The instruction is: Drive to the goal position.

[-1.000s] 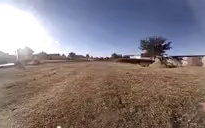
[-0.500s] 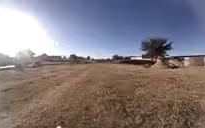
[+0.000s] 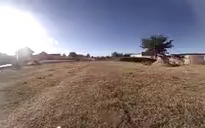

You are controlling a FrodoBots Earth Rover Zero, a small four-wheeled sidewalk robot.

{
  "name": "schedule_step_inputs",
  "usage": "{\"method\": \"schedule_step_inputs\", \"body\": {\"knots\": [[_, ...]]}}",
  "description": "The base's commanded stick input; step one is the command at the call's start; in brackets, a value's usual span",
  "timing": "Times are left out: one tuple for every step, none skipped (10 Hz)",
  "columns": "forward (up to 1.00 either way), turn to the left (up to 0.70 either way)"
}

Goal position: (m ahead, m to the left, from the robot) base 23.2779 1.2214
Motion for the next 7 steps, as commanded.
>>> {"method": "schedule_step_inputs", "body": {"knots": [[0.50, 0.00], [0.50, 0.00], [0.50, 0.00], [0.50, 0.00], [0.50, 0.00], [0.50, 0.00], [0.50, 0.00]]}}
